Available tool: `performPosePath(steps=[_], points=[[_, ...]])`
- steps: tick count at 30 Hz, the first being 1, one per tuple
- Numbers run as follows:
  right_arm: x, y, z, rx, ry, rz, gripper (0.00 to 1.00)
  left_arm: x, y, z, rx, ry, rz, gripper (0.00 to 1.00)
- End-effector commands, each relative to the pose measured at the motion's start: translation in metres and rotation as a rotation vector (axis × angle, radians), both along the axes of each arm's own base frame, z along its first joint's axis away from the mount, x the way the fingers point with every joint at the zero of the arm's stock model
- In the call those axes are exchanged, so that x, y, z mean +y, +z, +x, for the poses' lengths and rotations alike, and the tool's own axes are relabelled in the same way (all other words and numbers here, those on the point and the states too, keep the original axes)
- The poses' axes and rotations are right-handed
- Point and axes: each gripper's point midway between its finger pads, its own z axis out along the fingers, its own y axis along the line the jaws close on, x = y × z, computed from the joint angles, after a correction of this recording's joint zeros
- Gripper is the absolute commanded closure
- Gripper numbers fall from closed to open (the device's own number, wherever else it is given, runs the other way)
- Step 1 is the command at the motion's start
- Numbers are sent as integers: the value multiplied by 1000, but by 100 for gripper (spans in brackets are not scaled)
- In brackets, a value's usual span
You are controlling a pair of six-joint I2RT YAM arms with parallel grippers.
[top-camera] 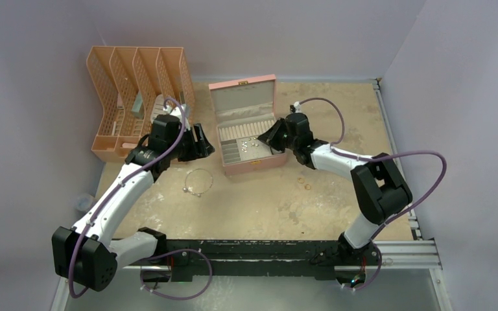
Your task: Organize the mixed jewelry
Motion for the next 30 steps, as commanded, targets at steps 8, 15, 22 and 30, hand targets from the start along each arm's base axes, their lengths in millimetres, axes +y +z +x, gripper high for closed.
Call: performPosePath(steps=[8, 15, 22, 30], points=[[0, 43, 19, -174, 19, -39, 77, 4, 13, 3, -55, 16, -9, 40], [11, 38, 16, -164, 71, -37, 79, 4, 12, 4, -54, 16, -7, 40], [19, 24, 13, -135, 102, -52, 82, 4, 12, 4, -53, 16, -4, 40], [23, 23, 9, -140, 121, -46, 84, 3, 11, 5, -51, 15, -4, 40]])
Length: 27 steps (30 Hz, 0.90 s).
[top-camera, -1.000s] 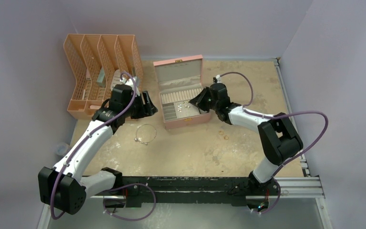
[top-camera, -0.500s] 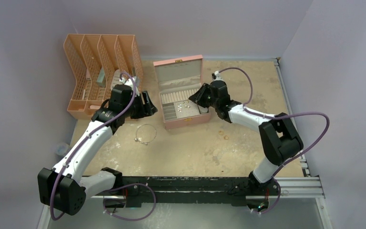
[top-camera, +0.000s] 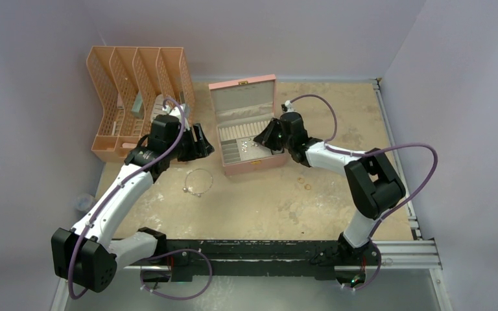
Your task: Organize the mixed jewelry
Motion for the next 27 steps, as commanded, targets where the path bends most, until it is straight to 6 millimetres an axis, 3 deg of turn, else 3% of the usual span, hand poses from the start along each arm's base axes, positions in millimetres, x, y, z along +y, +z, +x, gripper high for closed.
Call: performPosePath(steps=[1, 27], points=[[11, 29, 6, -80, 35, 36, 85, 2, 9, 6, -42, 12, -6, 40], [16, 9, -6, -50, 97, 11, 87, 4, 9, 5, -45, 19, -5, 40]])
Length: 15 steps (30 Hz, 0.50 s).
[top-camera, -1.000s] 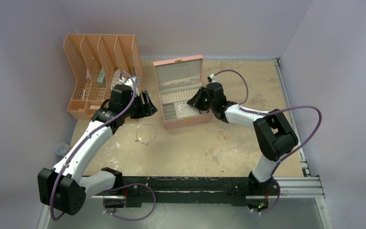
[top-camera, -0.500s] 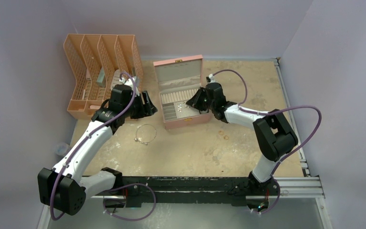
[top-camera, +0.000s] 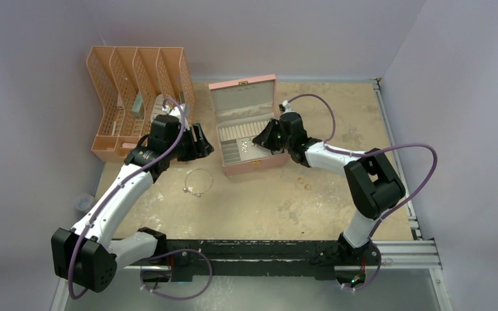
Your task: Organize the mixed jewelry
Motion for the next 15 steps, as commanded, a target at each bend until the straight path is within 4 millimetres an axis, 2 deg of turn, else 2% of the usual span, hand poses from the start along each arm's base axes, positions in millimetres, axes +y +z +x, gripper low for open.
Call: performPosePath(steps=[1, 4, 15], points=[[10, 7, -1, -30, 48, 15, 87, 3, 10, 4, -45, 15, -7, 40], [13, 4, -2, -22, 60, 16, 87, 3, 10, 4, -46, 17, -7, 40], [15, 17, -7, -58, 83, 36, 87, 4, 10, 4, -46, 18, -7, 40]])
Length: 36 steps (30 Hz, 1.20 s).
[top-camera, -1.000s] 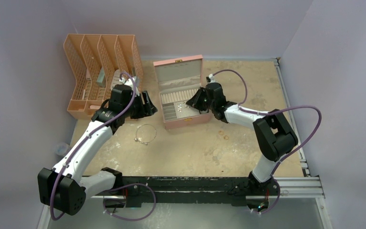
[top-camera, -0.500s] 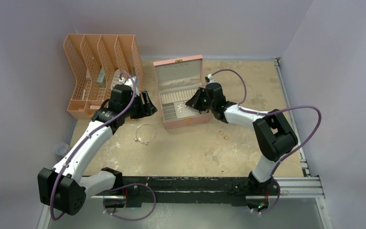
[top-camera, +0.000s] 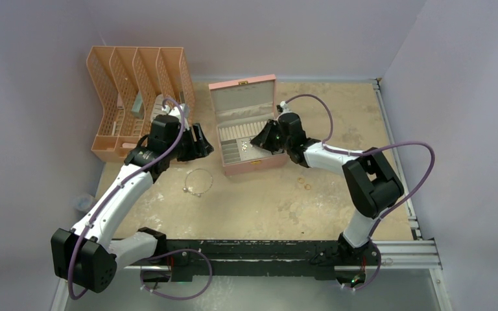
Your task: Organize the mixed jewelry
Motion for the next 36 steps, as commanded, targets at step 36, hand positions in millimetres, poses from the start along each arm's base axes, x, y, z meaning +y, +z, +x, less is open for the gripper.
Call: performPosePath(steps=[36], points=[[-197, 30, -83, 65, -676, -332, 47, -6, 53, -41, -213, -71, -172, 40]])
